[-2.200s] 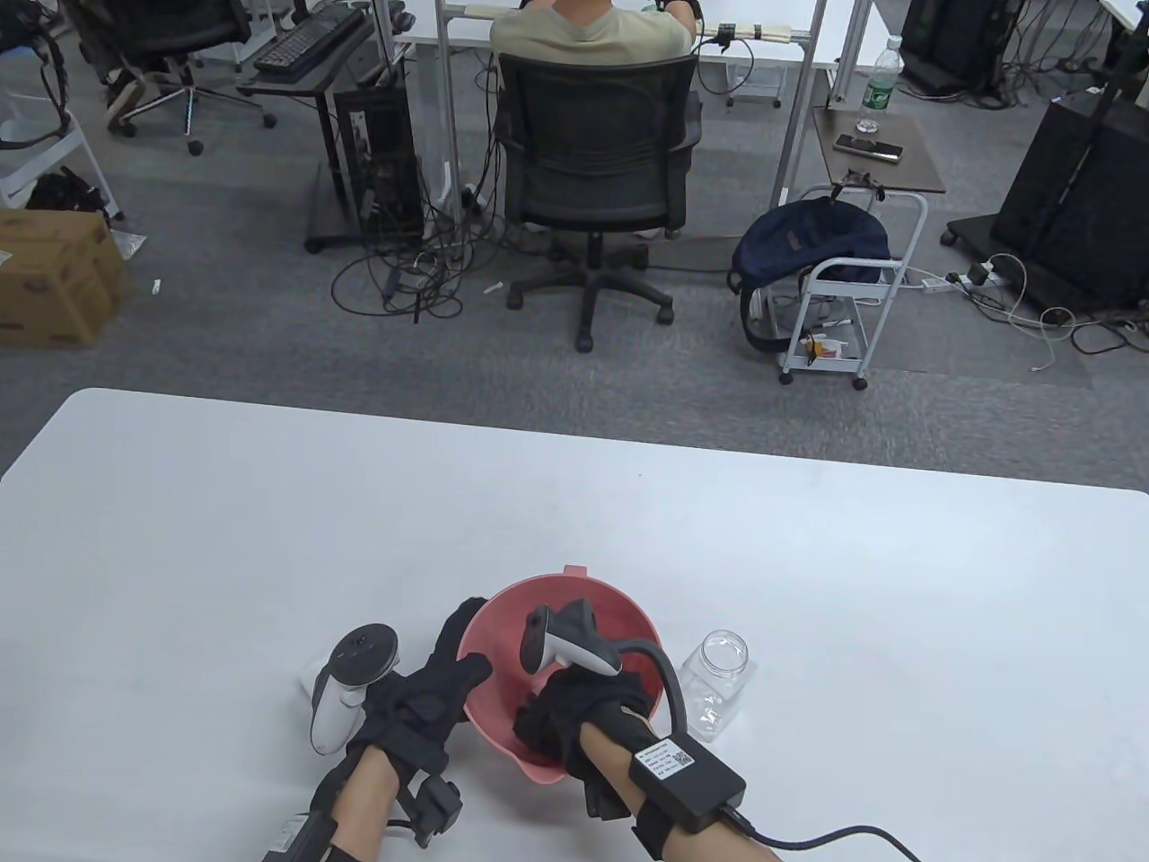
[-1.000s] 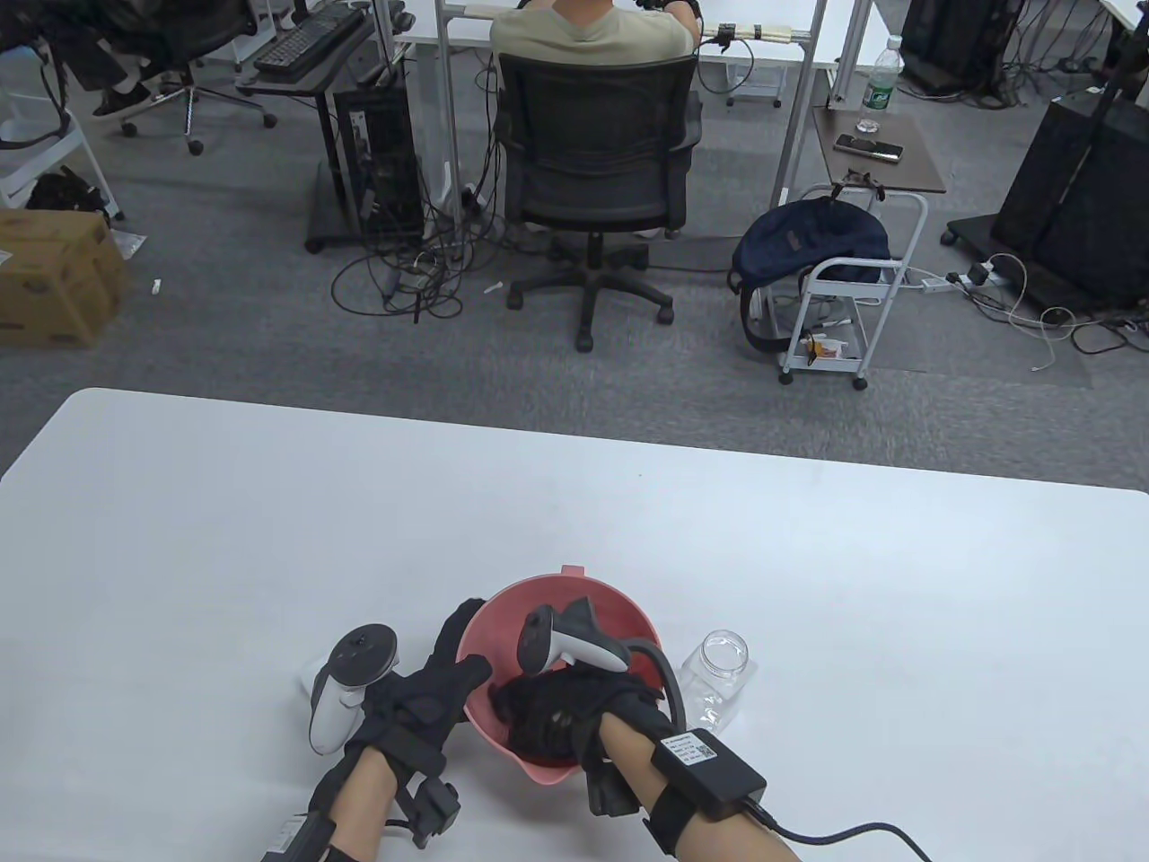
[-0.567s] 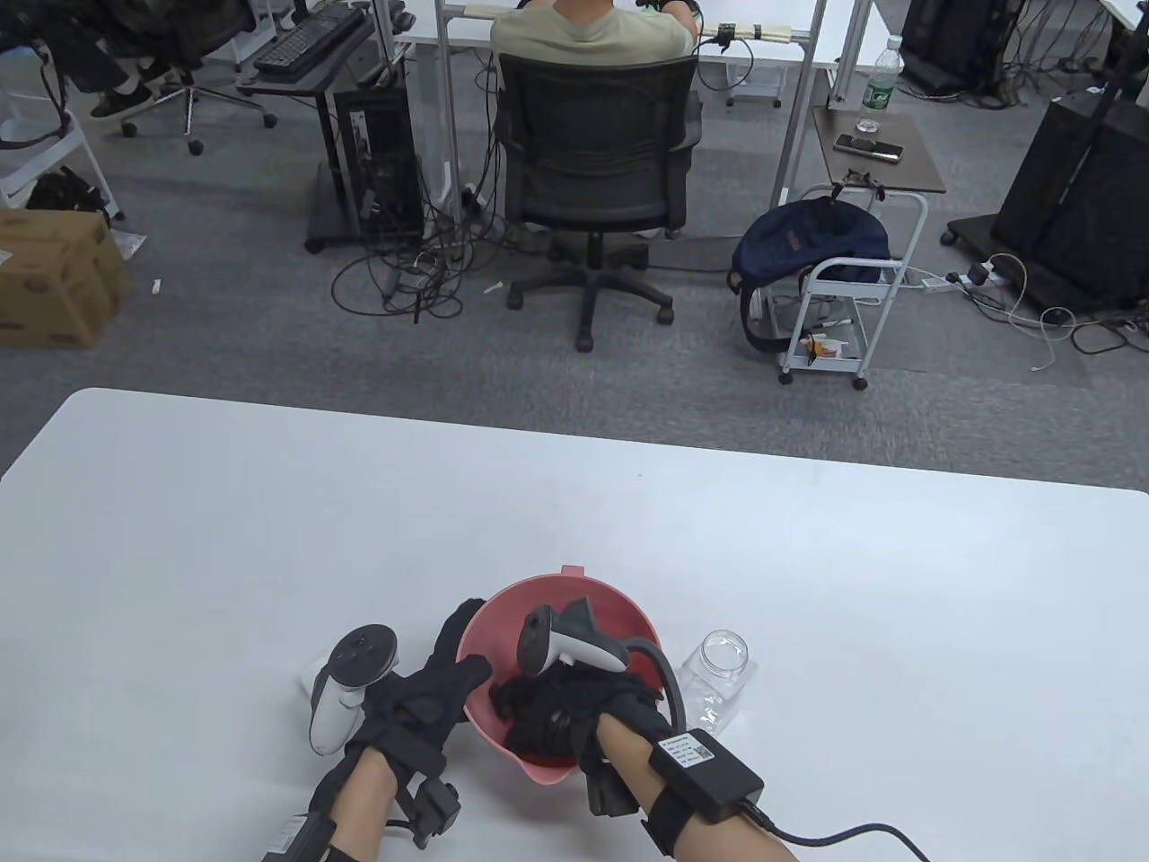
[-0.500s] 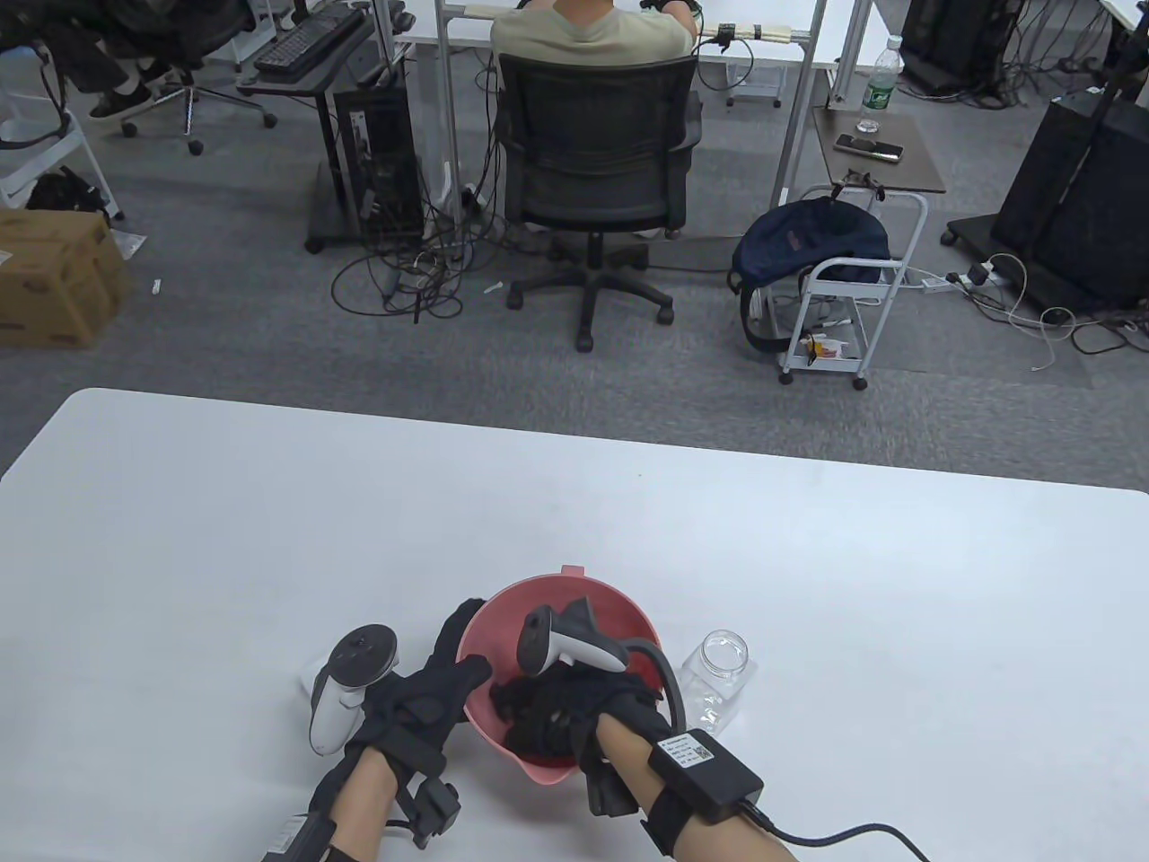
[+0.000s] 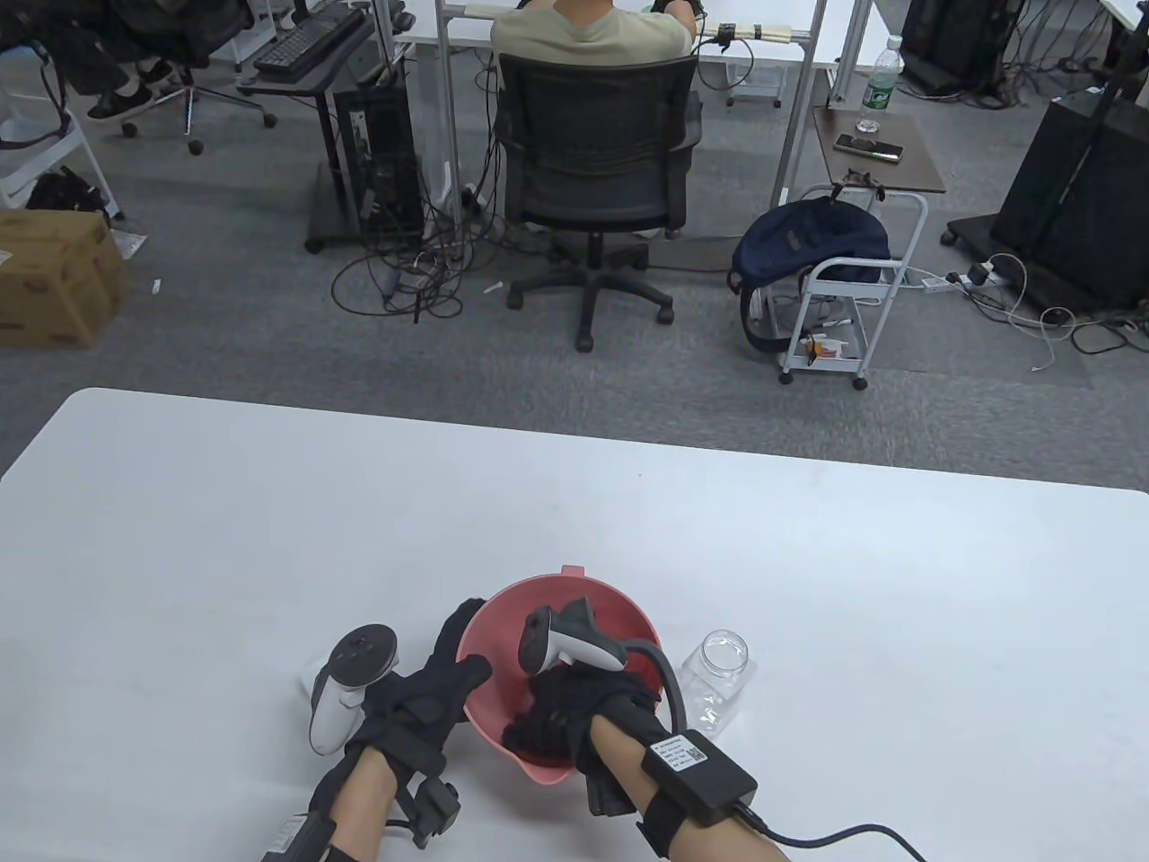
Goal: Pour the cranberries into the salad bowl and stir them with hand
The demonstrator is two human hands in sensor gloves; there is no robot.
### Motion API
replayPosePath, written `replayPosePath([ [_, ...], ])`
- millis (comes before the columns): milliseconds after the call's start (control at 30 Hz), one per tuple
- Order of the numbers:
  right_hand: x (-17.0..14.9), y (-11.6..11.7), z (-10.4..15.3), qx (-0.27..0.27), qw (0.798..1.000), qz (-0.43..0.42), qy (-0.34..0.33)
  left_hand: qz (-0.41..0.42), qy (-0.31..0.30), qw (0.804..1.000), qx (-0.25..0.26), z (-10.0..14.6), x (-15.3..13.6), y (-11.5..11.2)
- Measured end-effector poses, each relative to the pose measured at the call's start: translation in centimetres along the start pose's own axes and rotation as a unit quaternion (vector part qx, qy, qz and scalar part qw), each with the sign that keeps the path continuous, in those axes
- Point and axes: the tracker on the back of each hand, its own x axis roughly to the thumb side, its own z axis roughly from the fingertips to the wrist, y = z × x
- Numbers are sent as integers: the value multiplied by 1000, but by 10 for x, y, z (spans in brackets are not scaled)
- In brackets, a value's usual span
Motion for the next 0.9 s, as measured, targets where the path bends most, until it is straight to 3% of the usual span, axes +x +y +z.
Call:
replayPosePath([
  [500, -6, -4, 4, -47, 998, -14, 40, 1, 0, 1000, 0, 0, 0, 0],
  [900, -3, 0, -1, -3, 1000, 2, 5, 1, 0, 1000, -1, 0, 0, 0],
])
